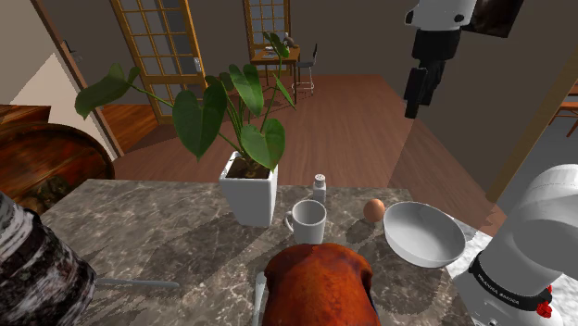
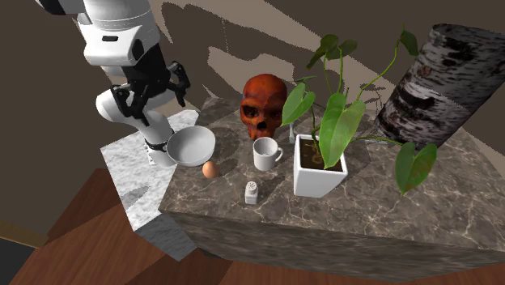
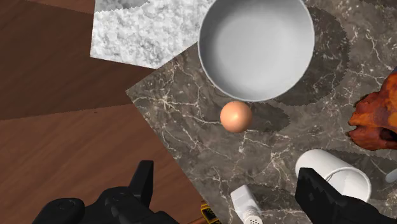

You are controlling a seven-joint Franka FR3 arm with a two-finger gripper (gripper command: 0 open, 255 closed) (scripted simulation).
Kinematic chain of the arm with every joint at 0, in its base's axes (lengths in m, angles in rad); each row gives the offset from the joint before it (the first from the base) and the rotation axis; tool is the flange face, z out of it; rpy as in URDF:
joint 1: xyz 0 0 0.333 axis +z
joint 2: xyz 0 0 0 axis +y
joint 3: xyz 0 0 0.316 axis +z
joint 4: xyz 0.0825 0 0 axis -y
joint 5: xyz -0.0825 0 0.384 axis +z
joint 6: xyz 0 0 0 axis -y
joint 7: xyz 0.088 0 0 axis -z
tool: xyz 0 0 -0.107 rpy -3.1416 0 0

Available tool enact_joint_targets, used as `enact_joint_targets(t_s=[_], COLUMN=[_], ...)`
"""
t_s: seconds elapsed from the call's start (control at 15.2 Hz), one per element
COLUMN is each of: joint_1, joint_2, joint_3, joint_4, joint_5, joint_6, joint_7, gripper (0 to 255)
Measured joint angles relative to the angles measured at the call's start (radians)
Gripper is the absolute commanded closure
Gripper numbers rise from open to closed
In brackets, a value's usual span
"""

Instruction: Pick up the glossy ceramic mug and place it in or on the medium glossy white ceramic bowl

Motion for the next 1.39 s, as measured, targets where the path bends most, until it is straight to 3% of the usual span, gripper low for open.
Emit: enact_joint_targets(t_s=[0.33, 0.66, 1.39], joint_1=[0.023, 0.056, 0.129], joint_2=[0.038, 0.129, 0.422], joint_3=[0.037, 0.090, 0.230], joint_4=[-0.042, -0.096, -0.114], joint_5=[0.034, 0.079, 0.154], joint_6=[0.074, 0.214, 0.522], joint_7=[0.022, 0.045, 0.112], gripper=[0, 0, 0])
